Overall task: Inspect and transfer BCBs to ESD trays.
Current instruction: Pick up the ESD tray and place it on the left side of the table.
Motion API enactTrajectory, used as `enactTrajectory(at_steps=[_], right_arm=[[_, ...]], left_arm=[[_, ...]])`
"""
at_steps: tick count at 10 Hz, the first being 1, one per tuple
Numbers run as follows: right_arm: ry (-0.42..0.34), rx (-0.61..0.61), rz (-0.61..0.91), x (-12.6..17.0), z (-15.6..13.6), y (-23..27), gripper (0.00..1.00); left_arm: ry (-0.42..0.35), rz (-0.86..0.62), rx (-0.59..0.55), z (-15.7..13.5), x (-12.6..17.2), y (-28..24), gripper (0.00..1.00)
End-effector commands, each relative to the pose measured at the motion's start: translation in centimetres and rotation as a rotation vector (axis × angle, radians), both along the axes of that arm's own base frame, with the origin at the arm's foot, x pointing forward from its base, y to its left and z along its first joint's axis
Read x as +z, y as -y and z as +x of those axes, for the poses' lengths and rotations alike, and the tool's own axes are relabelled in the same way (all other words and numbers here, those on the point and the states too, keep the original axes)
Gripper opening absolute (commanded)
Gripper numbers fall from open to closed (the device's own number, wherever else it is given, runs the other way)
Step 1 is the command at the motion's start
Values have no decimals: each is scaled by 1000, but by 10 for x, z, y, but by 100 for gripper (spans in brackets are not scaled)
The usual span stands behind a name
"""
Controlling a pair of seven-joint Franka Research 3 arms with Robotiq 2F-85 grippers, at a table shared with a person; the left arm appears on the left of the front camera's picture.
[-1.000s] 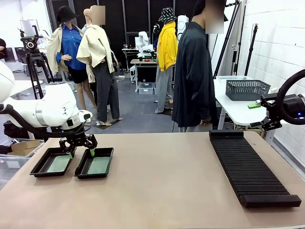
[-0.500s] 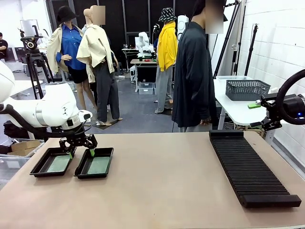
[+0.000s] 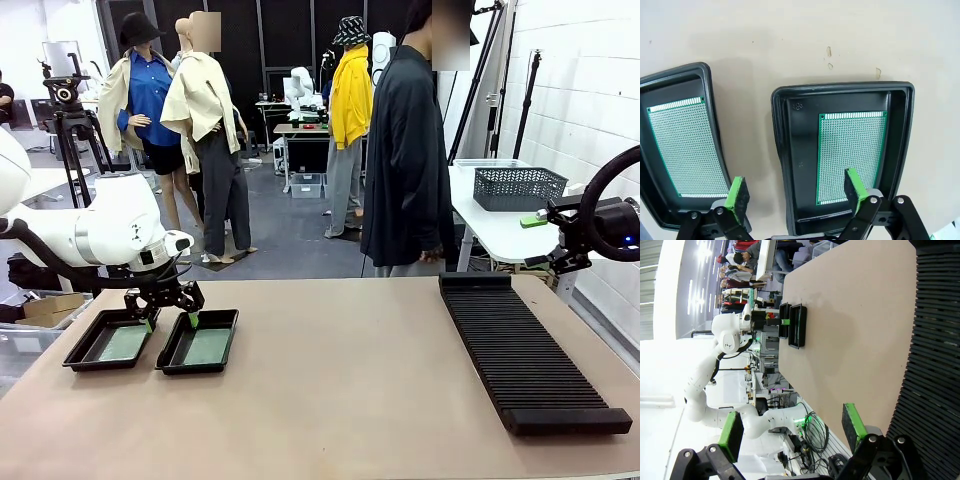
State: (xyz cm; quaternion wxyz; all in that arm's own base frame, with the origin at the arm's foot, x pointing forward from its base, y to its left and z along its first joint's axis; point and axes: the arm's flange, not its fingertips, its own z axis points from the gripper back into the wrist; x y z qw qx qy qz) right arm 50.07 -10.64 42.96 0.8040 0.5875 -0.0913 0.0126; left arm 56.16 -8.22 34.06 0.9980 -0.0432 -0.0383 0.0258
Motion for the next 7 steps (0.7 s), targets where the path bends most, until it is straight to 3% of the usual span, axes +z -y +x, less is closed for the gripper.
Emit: enactTrajectory(at_steps=[1, 3, 7], right_arm=[[-2, -1, -9, 1, 0, -1, 100], [-2, -1, -9, 1, 0, -1, 100], [-2, -1, -9, 1, 0, -1, 100]], left_arm=[[0, 0, 0, 0, 0, 0, 100], [-9, -218, -76, -5, 26, -22, 100], [26, -461, -74, -16, 65, -74, 100]])
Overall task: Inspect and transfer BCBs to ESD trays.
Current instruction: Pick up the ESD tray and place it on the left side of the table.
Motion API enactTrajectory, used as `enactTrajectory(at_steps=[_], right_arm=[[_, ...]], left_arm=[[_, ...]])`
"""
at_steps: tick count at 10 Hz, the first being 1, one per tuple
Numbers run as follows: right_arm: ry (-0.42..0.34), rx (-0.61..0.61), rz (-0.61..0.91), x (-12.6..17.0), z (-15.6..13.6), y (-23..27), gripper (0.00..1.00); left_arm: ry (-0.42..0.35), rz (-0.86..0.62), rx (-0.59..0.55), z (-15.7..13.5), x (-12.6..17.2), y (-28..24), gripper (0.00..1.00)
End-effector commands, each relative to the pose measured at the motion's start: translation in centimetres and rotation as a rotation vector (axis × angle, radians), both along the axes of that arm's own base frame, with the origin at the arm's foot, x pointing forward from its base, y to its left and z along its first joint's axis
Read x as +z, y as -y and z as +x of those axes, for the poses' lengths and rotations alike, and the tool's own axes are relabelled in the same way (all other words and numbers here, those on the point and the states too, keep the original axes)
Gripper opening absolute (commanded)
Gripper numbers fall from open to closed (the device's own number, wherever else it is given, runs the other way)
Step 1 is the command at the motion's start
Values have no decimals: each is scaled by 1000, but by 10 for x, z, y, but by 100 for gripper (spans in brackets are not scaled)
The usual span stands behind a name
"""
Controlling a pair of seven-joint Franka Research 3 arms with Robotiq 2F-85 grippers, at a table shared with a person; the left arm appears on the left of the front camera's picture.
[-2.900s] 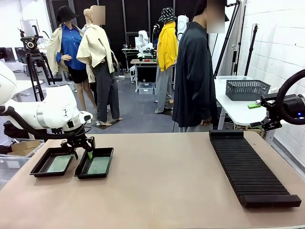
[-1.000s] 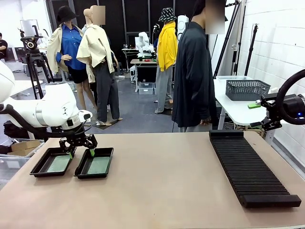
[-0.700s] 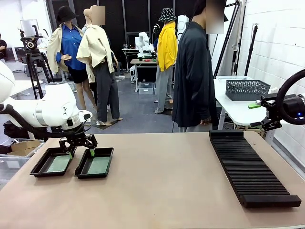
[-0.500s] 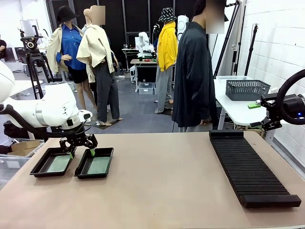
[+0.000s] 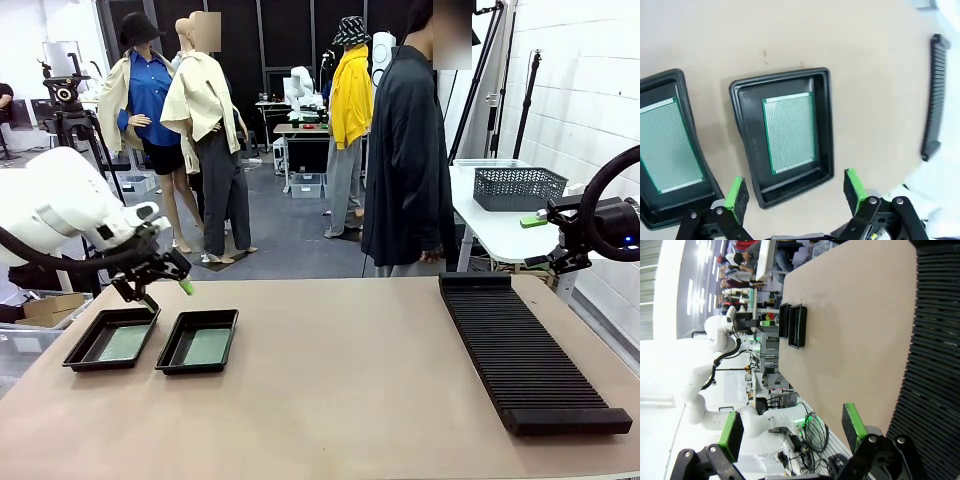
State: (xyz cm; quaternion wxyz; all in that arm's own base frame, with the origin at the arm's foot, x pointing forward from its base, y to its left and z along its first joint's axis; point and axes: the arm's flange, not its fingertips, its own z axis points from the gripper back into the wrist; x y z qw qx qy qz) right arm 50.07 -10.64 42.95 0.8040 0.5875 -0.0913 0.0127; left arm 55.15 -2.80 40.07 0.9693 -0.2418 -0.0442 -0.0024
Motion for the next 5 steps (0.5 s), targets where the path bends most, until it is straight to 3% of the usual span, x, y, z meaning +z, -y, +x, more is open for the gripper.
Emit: enactTrajectory(at_steps=[1, 5], right_arm=[[-2, -1, -9, 1, 0, -1, 100], [-2, -1, -9, 1, 0, -1, 100]], left_arm=[[18, -139, 0, -13, 16, -37, 100], [12, -420, -53, -29, 37, -102, 100]])
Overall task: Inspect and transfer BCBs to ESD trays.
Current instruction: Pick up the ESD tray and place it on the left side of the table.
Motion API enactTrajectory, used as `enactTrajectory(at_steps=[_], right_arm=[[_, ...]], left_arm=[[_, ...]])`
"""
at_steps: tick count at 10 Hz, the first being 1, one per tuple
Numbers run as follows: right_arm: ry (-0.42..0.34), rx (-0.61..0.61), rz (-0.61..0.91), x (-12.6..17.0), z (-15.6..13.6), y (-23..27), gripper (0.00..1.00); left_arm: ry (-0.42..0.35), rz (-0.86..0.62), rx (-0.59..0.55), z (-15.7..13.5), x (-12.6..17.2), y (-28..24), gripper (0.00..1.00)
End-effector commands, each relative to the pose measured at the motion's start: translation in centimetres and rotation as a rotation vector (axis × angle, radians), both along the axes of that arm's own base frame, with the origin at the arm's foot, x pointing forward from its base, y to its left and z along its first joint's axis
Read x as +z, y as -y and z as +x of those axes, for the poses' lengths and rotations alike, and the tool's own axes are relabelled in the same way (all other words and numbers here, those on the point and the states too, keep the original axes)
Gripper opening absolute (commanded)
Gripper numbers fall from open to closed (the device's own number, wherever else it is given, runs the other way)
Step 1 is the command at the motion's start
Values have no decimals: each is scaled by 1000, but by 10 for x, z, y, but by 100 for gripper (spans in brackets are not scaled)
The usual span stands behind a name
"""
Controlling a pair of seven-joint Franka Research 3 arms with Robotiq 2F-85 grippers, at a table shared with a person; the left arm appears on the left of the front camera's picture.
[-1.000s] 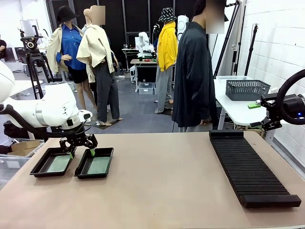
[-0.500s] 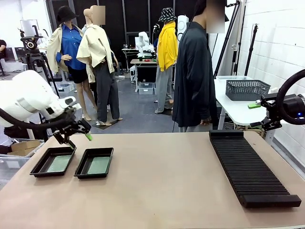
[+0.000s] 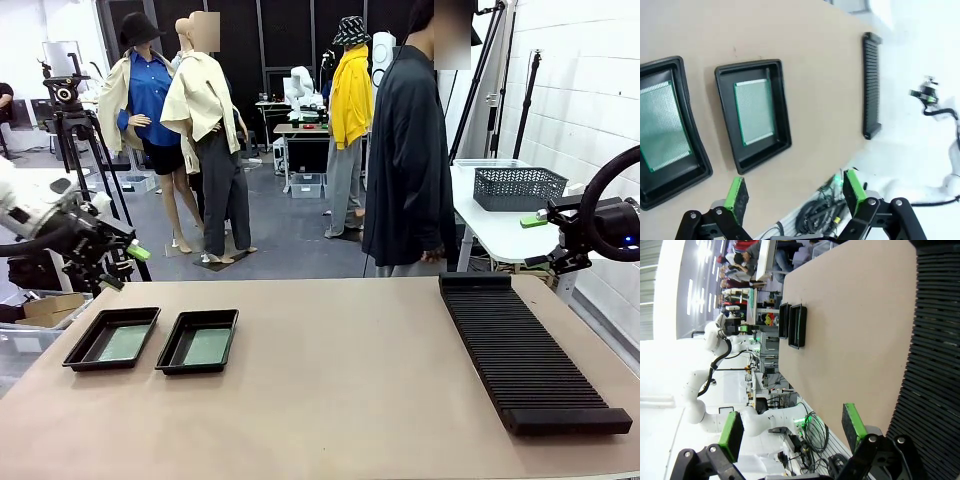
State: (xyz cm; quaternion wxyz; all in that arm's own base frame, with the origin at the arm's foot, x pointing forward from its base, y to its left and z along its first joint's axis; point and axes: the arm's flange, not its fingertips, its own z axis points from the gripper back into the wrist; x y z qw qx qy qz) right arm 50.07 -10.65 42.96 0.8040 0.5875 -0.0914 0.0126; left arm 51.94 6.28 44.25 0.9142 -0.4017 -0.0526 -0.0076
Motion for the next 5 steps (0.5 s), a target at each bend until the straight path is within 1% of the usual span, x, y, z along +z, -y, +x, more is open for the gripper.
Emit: enactTrajectory(at_steps=[1, 2, 3, 5], right_arm=[[-2, -1, -9, 1, 0, -1, 100], [-2, -1, -9, 1, 0, -1, 100], [-2, -1, -9, 1, 0, -1, 100], [-2, -1, -9, 1, 0, -1, 100]], left_arm=[[-13, -147, -57, -2, -6, -26, 100], [-21, -193, -105, -5, -9, -36, 100], [-26, -242, -141, -14, -11, -51, 100], [-10, -297, -149, -25, -10, -71, 100]])
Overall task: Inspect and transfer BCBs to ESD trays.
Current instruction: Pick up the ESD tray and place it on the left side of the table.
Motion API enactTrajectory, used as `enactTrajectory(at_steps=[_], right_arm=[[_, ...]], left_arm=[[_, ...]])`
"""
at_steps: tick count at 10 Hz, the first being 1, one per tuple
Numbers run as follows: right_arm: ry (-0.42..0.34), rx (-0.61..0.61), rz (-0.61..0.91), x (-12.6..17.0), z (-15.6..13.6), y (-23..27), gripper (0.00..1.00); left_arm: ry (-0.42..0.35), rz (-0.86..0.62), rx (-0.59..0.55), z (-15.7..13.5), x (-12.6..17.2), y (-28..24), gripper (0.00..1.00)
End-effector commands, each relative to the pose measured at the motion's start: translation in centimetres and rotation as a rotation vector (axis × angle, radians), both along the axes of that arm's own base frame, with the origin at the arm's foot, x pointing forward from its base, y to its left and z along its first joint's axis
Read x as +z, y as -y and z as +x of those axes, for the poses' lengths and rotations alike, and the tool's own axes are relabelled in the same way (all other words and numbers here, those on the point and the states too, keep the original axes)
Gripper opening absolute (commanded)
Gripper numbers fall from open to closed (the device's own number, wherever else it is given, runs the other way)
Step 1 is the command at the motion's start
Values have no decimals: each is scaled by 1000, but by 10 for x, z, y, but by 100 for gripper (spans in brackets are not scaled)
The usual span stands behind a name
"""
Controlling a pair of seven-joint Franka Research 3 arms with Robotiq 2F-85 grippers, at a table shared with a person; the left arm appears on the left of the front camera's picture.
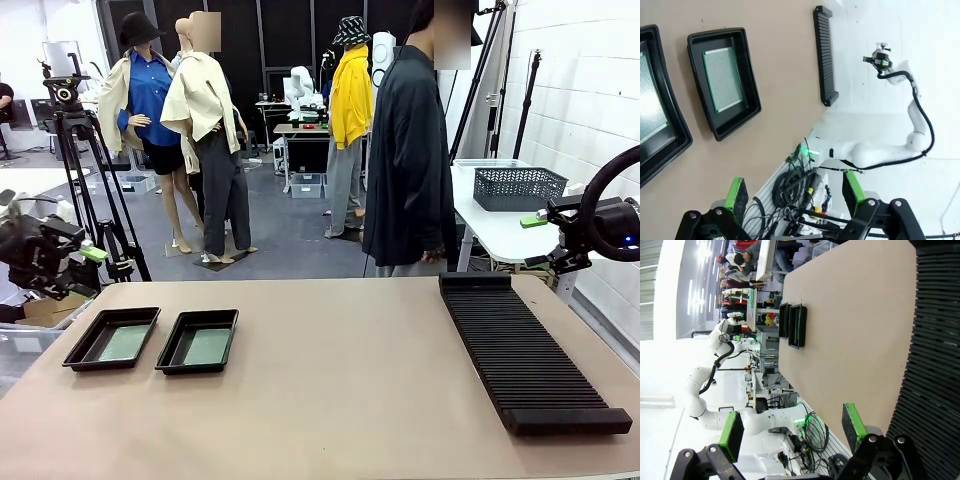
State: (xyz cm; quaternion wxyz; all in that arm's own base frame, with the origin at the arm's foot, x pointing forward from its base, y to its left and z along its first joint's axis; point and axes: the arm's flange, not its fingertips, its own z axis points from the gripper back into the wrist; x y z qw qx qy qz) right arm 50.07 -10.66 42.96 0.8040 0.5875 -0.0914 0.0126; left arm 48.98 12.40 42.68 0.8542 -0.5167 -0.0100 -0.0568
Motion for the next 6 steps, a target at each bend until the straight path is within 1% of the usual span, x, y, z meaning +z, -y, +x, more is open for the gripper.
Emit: enactTrajectory(at_steps=[1, 4, 6], right_arm=[[-2, -1, -8, 1, 0, -1, 100], [-2, -1, -8, 1, 0, -1, 100], [-2, -1, -8, 1, 0, -1, 100]], left_arm=[[24, -68, -12, 0, 7, -17, 100], [19, -124, -37, 0, 9, -27, 100], [10, -143, -86, 3, 6, -29, 100]])
